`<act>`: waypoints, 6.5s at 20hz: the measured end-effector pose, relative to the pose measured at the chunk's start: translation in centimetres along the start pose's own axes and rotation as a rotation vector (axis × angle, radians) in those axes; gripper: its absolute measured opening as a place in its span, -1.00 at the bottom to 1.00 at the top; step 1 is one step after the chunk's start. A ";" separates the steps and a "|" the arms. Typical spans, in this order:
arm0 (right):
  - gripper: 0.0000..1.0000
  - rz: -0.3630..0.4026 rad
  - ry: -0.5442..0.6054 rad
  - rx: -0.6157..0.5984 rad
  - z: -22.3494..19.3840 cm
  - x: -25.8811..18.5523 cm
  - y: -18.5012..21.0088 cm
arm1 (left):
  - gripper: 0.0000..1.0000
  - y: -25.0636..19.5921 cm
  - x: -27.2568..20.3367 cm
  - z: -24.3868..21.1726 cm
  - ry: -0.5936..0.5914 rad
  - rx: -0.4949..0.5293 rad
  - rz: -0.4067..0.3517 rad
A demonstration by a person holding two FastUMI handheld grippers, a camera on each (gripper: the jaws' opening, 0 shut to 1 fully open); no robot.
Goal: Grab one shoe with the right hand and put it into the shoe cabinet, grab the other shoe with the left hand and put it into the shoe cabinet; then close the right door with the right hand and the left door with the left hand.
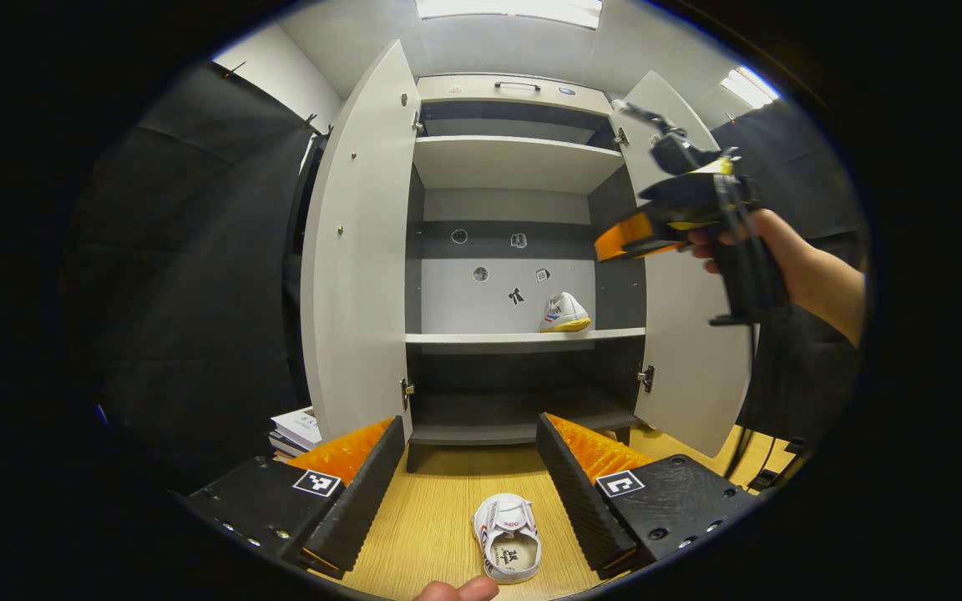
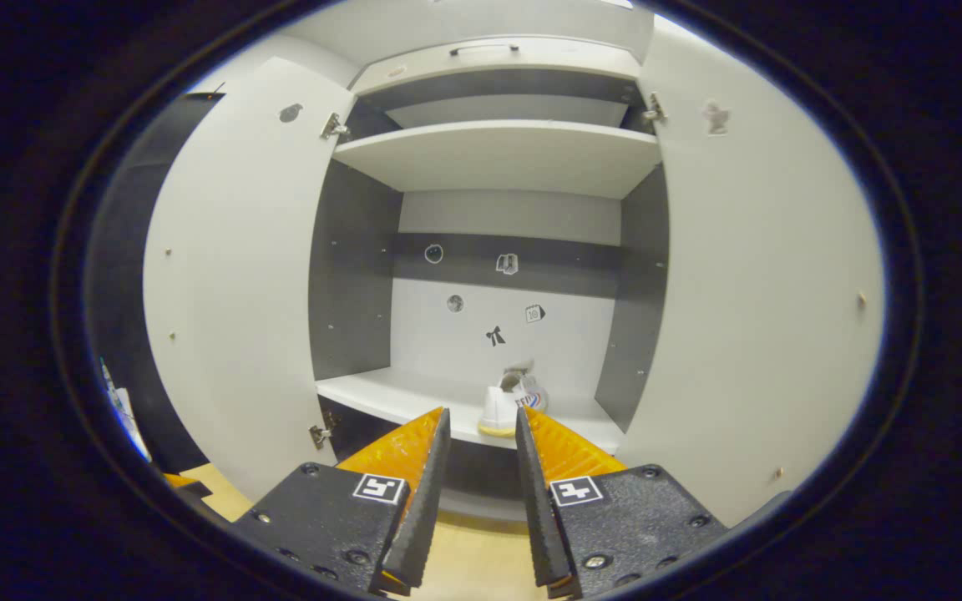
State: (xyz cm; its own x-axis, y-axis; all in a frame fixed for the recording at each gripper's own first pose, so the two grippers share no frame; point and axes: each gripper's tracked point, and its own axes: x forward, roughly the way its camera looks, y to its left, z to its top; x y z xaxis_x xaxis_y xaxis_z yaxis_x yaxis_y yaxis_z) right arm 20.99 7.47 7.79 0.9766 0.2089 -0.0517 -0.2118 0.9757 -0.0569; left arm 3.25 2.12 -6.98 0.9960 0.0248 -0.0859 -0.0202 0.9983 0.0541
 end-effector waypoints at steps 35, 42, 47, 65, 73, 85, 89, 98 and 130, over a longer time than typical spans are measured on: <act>1.00 -0.136 0.086 0.067 -17.4 -16.3 -5.1 | 0.89 -1.0 4.8 -26.9 0.624 0.005 -0.080; 1.00 -0.135 0.107 0.050 -18.0 -14.9 -5.0 | 0.78 -2.2 8.4 -27.7 0.616 -0.001 -0.124; 1.00 -0.130 0.130 0.037 -18.8 -14.0 -4.7 | 0.24 -2.9 9.6 -28.0 0.588 -0.021 -0.116; 1.00 -0.031 0.120 0.004 -18.5 -11.8 -1.2 | -0.96 0.7 7.8 -14.7 0.417 -0.051 0.049; 1.00 0.049 0.091 -0.012 -17.7 -11.5 1.6 | -0.96 -0.9 16.2 6.6 0.132 -0.092 -0.013; 1.00 -0.035 0.108 0.029 -18.2 -12.8 -1.4 | -0.96 -0.4 35.9 11.8 0.262 -0.016 0.064; 1.00 -0.077 0.106 0.043 -18.1 -12.9 -2.9 | -0.96 -0.4 39.7 8.1 0.383 -0.001 0.070; 1.00 -0.108 0.130 0.035 -18.8 -13.0 -4.0 | -0.96 0.4 42.1 3.1 0.611 -0.028 0.102; 1.00 0.011 0.044 0.031 -15.7 -17.1 0.9 | 0.08 -2.4 8.0 8.6 0.088 -0.102 -0.141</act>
State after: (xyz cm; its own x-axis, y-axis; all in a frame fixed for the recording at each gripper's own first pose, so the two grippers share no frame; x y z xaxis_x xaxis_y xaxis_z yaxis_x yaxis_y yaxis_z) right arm 3.52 3.73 -7.06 0.9714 0.2175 -0.0956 -0.2207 0.9750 -0.0247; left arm 12.03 -0.48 0.78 0.9783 -0.1158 -0.1719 0.1060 0.9922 -0.0653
